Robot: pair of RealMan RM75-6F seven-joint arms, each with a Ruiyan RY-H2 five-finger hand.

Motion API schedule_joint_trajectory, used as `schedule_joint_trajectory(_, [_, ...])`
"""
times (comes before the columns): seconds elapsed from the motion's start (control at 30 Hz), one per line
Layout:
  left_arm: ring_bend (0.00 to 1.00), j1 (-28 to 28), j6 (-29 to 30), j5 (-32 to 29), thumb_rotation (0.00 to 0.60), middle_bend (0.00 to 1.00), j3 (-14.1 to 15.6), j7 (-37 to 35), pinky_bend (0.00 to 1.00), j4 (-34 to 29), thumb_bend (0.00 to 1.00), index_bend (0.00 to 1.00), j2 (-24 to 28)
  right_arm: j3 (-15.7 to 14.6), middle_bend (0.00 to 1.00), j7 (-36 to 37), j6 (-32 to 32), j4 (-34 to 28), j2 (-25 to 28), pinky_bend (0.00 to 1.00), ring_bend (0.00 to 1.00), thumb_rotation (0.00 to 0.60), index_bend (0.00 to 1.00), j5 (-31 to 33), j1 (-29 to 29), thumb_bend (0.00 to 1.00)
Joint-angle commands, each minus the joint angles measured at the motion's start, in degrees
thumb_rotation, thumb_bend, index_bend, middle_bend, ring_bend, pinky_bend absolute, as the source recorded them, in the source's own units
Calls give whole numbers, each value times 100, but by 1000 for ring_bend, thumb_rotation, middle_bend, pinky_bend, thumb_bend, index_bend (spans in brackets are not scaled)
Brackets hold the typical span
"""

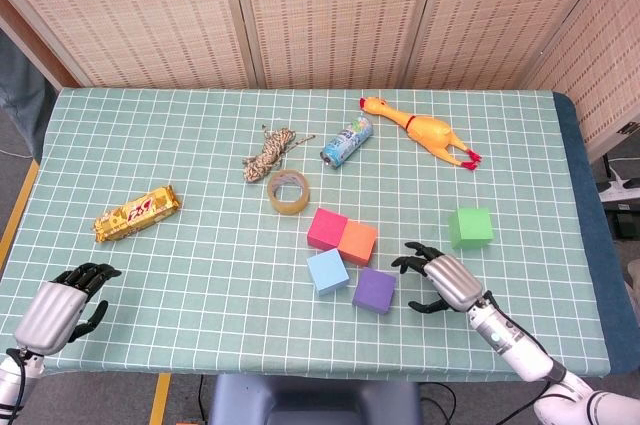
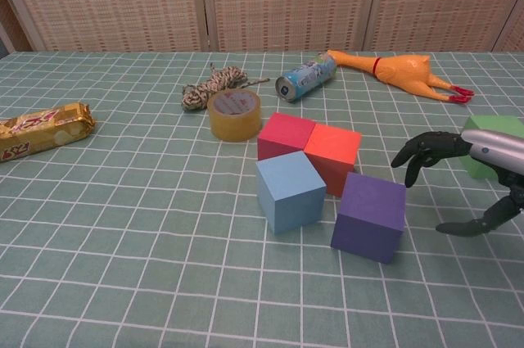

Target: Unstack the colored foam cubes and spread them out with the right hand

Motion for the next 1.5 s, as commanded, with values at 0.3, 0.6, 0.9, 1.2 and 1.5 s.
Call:
schedule_joint_trajectory(0.3, [246,18,56,6,600,271,-7,-32,443,3,486,272,19,-187,161,549,-101,250,-490,116,0,600,71,-364,186,51])
schedule_joint_trajectory(0.6, [246,10,42,24,600,271,2,0,443,1,486,272,12,-60,160,762,81,646,-1040,115,0,600,92,-323,143,50])
schedule_joint_trajectory(0.9, [246,21,84,30,600,271,-1,-56,443,16,485,272,29,144,494,908,643,1494,-1783,156,211,600,407,-319,13,55])
schedule_joint_trajectory(1.2, [246,28,107,44,600,271,0,-57,443,-1,485,272,28,67,595,486,1165,1350,-1326,182,313,600,529,-401,-226,93])
schedule_joint_trajectory(1.5, [246,4,45,57,600,271,13,0,444,-17,485,272,8,93,570,-956,680,322,-20,182,236,600,403,159,-456,91])
